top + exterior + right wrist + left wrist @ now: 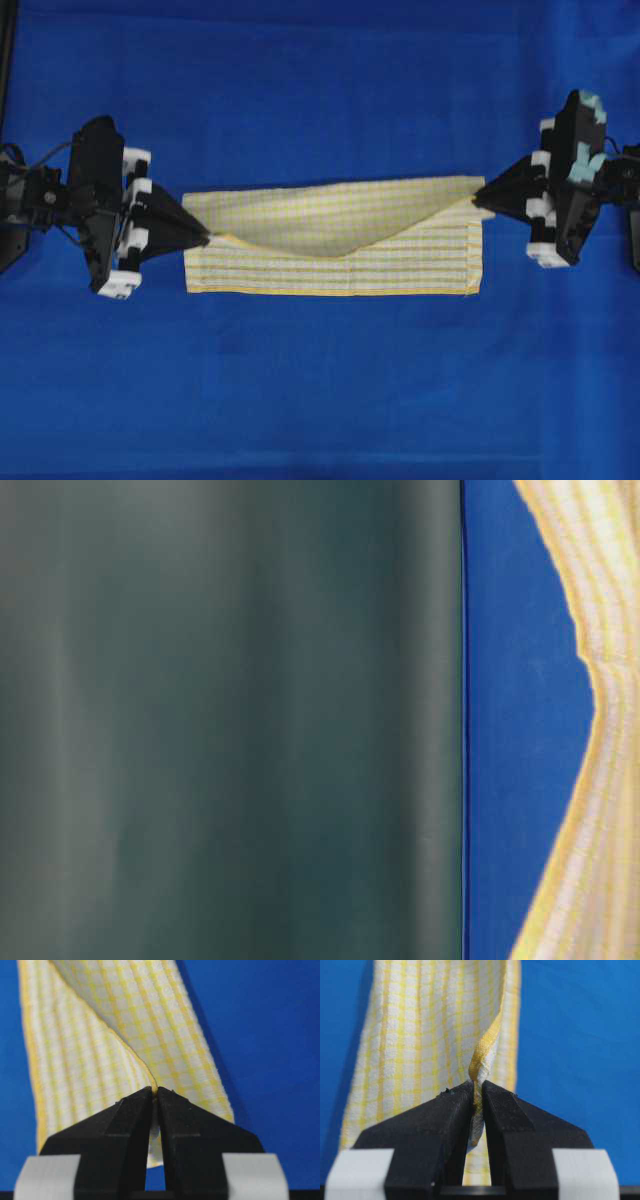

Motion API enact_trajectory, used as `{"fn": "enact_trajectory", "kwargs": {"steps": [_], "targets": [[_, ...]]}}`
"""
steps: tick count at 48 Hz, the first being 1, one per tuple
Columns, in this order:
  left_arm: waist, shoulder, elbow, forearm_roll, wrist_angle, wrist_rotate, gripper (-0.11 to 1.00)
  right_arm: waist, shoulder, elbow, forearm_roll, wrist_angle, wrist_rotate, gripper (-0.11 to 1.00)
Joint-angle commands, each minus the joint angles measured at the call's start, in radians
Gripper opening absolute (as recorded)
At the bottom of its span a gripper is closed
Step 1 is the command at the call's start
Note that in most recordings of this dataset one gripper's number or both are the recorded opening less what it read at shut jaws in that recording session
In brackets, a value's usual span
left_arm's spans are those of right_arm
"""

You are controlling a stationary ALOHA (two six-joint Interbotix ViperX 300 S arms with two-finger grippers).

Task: Fold the yellow towel.
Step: 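Lay the folded edge down and release, then reposition both grippers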

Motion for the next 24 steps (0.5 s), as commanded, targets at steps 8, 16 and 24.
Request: {"fn": "enact_trajectory", "kwargs": {"steps": [8,16,24], "targets": [[-0.035,-0.003,-0.008,-0.002,0.000,-0.008,0.06,0.067,0.038,-0.029,0.014,0.005,0.015,0.04],[-0.035,0.009,-0.009,-0.002,0.026,-0.006,0.06,0.094,0.086,-0.040,0.023,0.002,0.015,0.04],[-0.035,0.057,-0.025,-0.002,0.055,-0.006,0.06,0.110,0.133,-0.054,0.044,0.000,0.015,0.04]]}}
